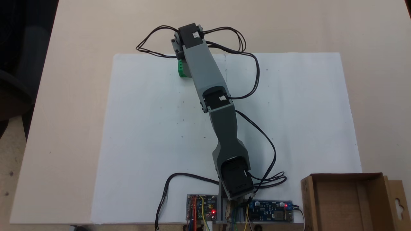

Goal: Grasp a green dice and put it in the bin.

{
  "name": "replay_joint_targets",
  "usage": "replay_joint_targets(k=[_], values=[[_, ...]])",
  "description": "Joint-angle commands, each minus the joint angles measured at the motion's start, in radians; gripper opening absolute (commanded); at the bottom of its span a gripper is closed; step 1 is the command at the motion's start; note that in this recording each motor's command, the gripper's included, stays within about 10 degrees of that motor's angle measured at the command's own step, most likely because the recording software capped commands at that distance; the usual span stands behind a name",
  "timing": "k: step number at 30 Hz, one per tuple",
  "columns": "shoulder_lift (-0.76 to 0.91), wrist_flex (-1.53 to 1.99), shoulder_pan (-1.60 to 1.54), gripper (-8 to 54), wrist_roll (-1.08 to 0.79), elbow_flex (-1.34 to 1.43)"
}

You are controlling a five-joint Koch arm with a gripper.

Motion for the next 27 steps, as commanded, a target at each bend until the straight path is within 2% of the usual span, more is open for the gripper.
replay_joint_targets(k=[1,10,27], values=[[0.003,0.058,-0.021,41.2,0.087,-0.08],[-0.087,0.052,-0.023,41.2,0.089,-0.13],[-0.155,0.031,-0.048,41.2,0.091,-0.132]])
